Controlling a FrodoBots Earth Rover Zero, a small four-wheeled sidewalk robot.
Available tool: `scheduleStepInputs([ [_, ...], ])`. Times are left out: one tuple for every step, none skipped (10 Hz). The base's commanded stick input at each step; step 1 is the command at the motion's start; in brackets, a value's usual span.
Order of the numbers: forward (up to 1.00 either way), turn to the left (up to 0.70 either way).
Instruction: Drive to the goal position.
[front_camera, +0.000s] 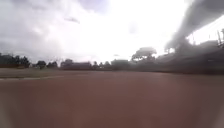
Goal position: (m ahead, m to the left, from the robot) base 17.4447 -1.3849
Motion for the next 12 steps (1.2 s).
scheduleStepInputs([
  [0.70,0.00],
  [0.70,0.00],
  [0.70,0.00],
  [0.70,0.00],
  [0.70,0.00],
  [0.70,0.00],
  [0.70,0.00],
  [0.70,0.00],
  [0.70,0.00],
  [0.70,0.00],
  [0.70,0.00],
  [0.70,0.00],
])
